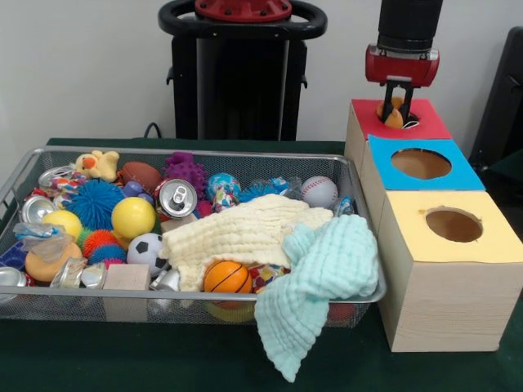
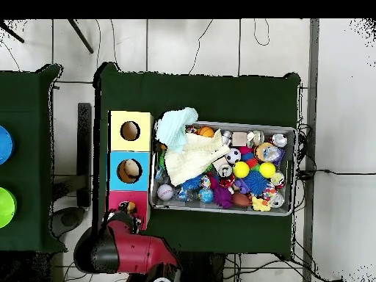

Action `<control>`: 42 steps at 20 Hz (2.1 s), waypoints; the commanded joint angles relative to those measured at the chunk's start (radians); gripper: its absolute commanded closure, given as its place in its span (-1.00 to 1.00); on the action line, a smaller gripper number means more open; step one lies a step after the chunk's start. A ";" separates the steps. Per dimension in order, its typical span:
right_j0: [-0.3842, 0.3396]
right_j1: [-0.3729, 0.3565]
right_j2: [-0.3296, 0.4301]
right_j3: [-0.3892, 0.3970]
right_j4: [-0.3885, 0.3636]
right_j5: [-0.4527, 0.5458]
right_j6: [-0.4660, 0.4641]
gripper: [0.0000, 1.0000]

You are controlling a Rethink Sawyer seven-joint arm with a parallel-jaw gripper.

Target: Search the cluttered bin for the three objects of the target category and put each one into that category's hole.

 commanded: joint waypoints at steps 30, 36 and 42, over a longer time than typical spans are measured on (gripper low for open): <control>-0.004 0.146 -0.011 0.024 0.007 0.015 0.184 -1.00; 0.009 0.157 -0.024 0.013 0.014 0.045 0.180 1.00; 0.016 0.202 -0.013 0.003 0.026 0.003 0.196 1.00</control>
